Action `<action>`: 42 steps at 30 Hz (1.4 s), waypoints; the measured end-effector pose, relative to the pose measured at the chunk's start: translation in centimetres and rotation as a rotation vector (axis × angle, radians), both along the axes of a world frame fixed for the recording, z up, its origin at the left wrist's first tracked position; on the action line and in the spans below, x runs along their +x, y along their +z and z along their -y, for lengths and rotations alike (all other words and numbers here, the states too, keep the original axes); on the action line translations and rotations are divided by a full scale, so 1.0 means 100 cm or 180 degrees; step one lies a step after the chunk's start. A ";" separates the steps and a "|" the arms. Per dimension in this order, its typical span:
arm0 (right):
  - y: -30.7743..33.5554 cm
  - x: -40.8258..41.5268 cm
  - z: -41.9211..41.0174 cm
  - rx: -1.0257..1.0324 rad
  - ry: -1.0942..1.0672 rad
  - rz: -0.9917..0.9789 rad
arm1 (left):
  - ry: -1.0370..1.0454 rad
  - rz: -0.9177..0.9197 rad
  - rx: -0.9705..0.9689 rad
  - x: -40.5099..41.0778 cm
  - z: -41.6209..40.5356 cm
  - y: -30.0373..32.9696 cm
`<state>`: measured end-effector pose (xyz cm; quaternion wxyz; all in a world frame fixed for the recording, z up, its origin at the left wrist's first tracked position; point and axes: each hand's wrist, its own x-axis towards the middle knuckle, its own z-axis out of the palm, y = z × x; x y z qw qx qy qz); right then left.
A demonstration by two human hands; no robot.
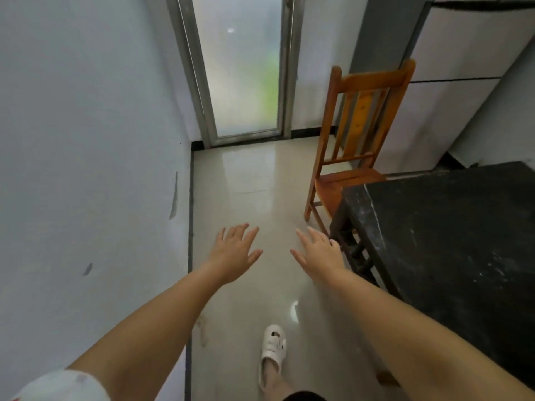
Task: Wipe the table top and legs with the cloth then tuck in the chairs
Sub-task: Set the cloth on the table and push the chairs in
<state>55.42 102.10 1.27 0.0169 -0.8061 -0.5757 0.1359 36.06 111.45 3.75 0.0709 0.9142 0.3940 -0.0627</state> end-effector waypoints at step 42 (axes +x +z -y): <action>0.067 0.459 -0.491 0.0620 -0.3797 0.0200 | -0.3660 0.0618 0.0505 0.672 -0.642 0.068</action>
